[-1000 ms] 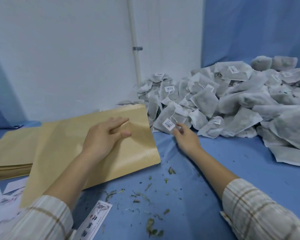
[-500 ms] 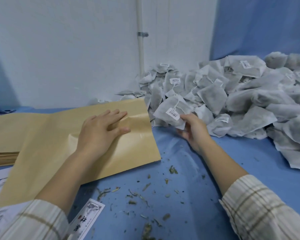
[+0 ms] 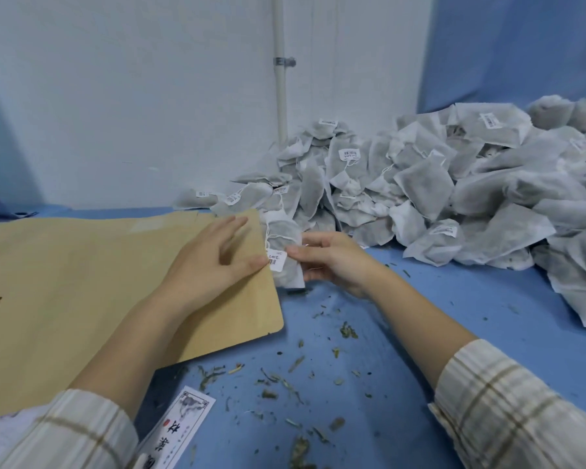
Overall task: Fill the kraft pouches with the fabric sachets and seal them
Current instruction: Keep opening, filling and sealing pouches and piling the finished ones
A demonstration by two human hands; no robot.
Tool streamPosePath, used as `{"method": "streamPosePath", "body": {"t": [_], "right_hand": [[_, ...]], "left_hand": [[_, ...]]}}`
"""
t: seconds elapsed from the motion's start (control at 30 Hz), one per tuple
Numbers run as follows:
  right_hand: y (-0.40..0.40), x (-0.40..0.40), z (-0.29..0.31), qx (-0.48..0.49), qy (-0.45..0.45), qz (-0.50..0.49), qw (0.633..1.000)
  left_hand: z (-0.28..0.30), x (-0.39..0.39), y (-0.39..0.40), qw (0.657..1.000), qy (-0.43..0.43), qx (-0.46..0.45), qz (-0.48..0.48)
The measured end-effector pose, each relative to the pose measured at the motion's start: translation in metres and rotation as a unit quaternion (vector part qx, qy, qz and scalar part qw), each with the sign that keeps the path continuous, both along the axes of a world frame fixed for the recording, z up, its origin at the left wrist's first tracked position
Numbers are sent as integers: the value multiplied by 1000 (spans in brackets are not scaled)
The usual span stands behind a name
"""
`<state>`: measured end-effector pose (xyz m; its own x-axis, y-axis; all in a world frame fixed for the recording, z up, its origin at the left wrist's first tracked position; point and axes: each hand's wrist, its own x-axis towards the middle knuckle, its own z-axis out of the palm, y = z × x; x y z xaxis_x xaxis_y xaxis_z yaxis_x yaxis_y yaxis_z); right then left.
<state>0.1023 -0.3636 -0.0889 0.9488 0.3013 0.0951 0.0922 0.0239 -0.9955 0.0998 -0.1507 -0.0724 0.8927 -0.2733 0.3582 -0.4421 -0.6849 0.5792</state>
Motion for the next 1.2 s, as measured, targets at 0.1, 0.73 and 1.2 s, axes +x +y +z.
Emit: {"method": "streamPosePath", "body": {"t": [0.1, 0.73, 1.2], "right_hand": [[6, -1, 0, 106, 55, 7, 993], [42, -2, -12, 178, 115, -124, 969], [53, -6, -3, 202, 48, -170, 963]], "left_hand": [[-1, 1, -4, 998, -10, 66, 15], [-13, -7, -23, 994, -3, -111, 19], [-4, -9, -23, 993, 4, -91, 78]]}}
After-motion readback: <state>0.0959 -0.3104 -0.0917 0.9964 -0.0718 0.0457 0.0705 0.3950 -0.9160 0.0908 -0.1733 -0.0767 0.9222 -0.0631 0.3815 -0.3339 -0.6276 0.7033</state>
